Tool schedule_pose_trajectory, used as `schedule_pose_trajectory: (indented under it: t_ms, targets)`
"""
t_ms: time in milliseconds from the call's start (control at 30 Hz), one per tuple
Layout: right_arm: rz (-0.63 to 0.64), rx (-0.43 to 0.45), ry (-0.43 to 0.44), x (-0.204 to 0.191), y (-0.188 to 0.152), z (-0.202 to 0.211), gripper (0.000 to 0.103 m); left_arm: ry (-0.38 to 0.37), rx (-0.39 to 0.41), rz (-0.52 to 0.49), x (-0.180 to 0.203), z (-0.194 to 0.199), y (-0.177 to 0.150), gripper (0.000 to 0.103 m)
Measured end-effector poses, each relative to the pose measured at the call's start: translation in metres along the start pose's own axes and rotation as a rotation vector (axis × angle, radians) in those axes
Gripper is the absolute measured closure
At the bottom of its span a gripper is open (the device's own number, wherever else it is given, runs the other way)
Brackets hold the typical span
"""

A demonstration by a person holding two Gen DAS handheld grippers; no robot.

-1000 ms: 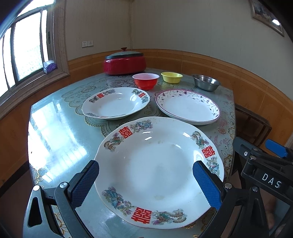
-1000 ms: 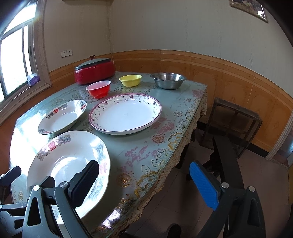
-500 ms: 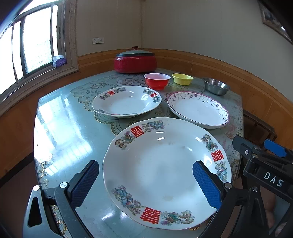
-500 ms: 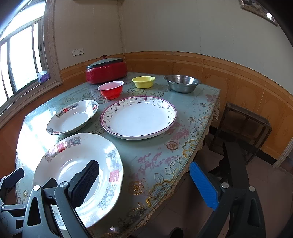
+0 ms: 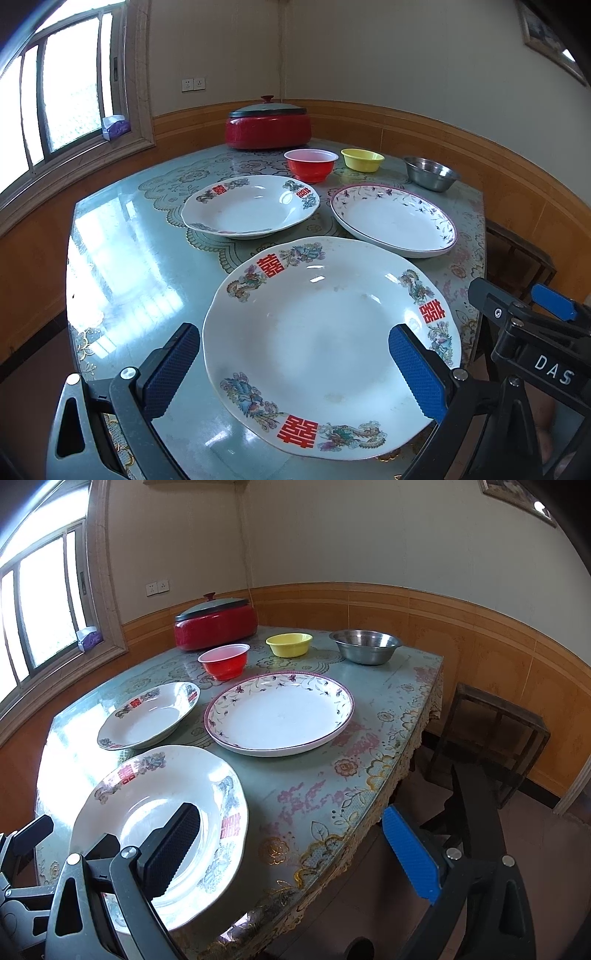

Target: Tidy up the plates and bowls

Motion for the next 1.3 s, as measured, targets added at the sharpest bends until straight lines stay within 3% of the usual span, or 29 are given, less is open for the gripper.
schedule_pose_trajectory:
  t_ms: [967, 1133, 1300]
  targets:
    - [-0.001, -0.013, 0.036, 0.002, -0.002, -0.005, 0.002, 0.014, -0.005, -0.006, 0.001, 0.0, -0.002, 0.0]
    - [-0.004, -0.022, 0.054, 0.015, 0.003, -0.011, 0.002, 0.012, -0.022, -0.014, 0.005, -0.003, 0.0, 0.0]
    - [-0.038, -0.05, 0.128, 0.043, 0.022, -0.025, 0.002, -0.008, -0.045, 0.015, 0.013, -0.006, 0.011, 0.0]
Point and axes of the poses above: each gripper's, at about its wrist camera, not at the fingertips, and z roughly against the way its jaws point, x to its right, y to its top, the point moved 2 cm from there along -z, roughly the way its jaws point, and after that the axes turned 6 degrees about y, right-handed, at the moved point
